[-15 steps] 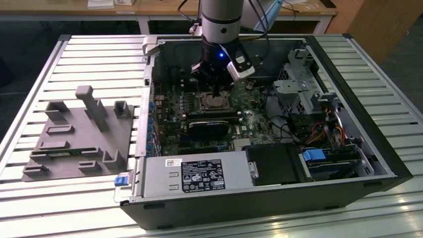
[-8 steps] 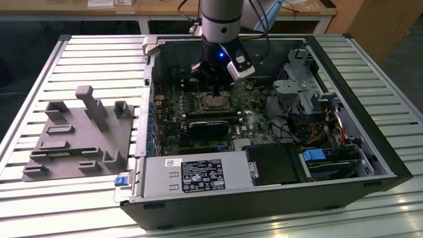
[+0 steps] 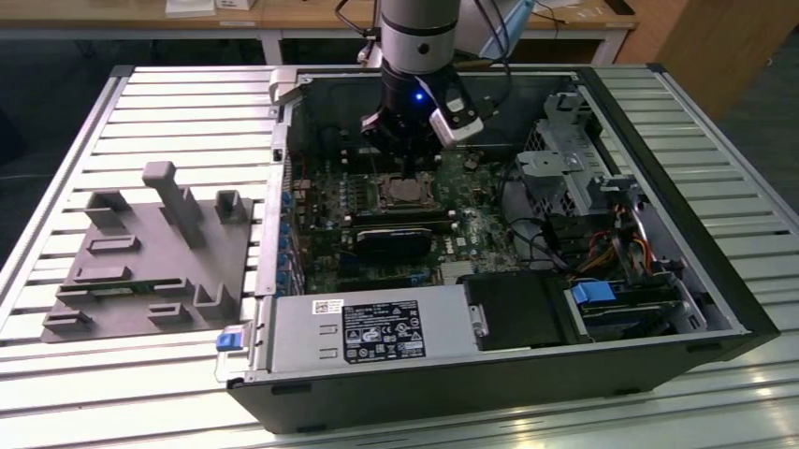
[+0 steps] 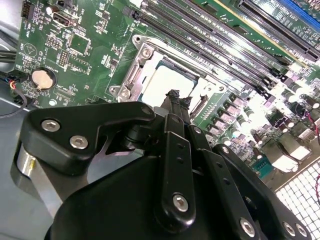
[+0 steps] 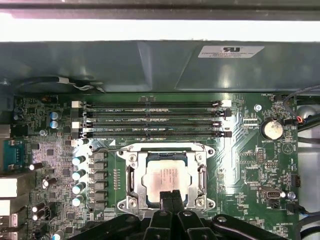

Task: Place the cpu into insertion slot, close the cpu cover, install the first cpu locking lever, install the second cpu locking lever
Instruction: 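Install the first cpu locking lever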

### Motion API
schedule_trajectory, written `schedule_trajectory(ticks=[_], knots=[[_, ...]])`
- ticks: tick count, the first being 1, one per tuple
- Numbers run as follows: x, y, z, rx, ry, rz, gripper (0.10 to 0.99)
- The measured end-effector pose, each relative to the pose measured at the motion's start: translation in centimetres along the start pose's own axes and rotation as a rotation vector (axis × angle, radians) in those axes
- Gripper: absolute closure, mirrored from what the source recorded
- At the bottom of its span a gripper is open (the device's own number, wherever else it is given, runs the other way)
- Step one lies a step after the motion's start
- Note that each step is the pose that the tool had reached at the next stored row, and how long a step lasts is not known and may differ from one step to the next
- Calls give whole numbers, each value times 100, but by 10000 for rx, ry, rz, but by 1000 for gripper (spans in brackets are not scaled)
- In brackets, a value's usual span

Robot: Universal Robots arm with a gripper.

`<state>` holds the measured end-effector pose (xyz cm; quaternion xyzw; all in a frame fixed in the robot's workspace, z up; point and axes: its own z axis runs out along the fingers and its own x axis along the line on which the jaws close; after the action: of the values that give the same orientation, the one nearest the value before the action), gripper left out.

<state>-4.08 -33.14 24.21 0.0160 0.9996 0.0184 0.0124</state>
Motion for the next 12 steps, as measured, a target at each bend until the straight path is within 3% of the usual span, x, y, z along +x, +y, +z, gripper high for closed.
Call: schedule_trajectory(ticks=[6, 12], knots=[[9, -1, -4, 4, 2, 0, 984], [155, -5, -8, -1, -16, 0, 984]])
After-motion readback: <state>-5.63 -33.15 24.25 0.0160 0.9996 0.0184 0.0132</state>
